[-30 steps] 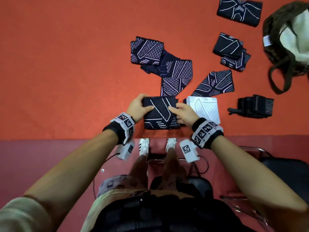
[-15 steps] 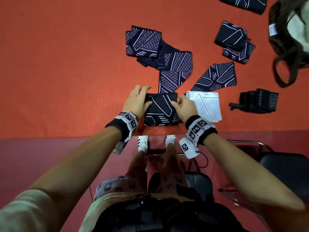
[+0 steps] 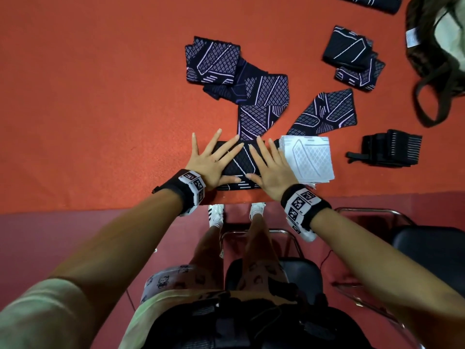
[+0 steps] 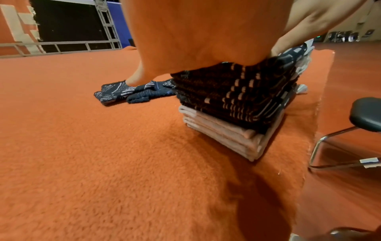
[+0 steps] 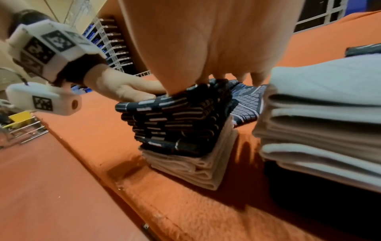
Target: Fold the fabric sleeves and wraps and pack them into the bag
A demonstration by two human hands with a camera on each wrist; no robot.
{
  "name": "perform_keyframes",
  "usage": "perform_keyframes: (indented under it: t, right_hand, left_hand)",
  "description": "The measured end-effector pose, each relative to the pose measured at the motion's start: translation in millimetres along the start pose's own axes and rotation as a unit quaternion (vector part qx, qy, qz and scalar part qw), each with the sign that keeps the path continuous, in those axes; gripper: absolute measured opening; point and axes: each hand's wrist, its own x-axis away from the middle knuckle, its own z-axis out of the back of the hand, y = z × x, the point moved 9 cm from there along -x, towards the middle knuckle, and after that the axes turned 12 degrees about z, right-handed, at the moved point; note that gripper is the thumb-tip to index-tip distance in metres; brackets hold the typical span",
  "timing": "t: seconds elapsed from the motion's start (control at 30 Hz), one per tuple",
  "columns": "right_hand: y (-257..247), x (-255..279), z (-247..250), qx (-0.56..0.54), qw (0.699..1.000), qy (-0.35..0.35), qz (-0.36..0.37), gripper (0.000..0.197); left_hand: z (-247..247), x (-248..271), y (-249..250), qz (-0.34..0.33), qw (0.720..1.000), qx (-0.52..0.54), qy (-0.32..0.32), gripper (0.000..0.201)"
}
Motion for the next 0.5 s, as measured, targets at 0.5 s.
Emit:
perform_keyframes:
  t: [0.5]
  right_hand:
    - [45, 11, 85, -0.074, 0.993, 0.054, -0.070, 0.055]
  left_hand:
    - [145, -39, 38, -0.052, 0.998, 0.014, 0.044, 0.075]
